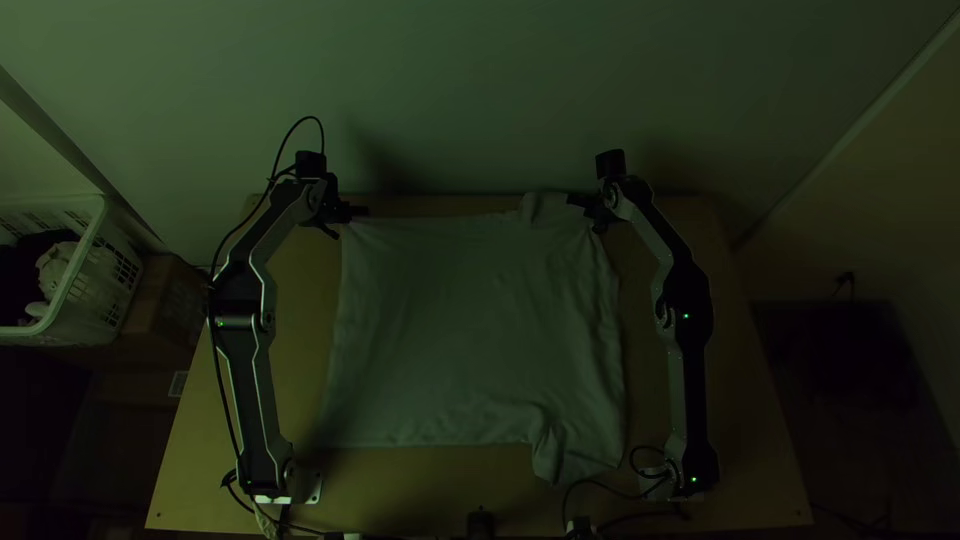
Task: Fold the t-shirt
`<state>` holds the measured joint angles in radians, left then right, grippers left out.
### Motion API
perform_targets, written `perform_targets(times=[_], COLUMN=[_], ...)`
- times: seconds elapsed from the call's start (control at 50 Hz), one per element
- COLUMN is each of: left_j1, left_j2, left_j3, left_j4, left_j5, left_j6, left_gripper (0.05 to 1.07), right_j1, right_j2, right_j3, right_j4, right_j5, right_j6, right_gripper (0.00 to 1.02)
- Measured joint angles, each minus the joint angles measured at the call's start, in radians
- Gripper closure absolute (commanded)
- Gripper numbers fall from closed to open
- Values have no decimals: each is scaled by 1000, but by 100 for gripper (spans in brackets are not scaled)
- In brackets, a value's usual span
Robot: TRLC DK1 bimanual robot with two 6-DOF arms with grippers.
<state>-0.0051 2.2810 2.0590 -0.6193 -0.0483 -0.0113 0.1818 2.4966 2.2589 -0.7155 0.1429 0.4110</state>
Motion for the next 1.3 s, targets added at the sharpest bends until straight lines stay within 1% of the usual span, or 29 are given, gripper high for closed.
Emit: perform_targets(times=[0.34, 0.52, 0.7, 0.86, 1.06, 1.3], left_j1=[0, -1, -1, -1, 0, 1], left_j2=[-25, -69, -110, -146, -204, -292], left_j3=[0, 0, -29, -108, -251, -376], left_j4=[-6, -46, -46, -37, 34, 79], left_j5=[16, 45, 56, 56, 67, 68], left_j6=[-24, -50, -60, -61, -67, -68], left_gripper=[104, 104, 104, 104, 104, 104], right_j1=[0, 1, 1, 1, 13, 29], right_j2=[-43, -98, -139, -177, -227, -327], right_j3=[0, 0, -9, -67, -157, -293], right_j4=[-14, -59, -103, -115, -116, -106], right_j5=[0, 0, 0, 0, 0, 0], right_j6=[0, 0, 0, -5, -22, -24], right_gripper=[100, 100, 100, 100, 100, 100])
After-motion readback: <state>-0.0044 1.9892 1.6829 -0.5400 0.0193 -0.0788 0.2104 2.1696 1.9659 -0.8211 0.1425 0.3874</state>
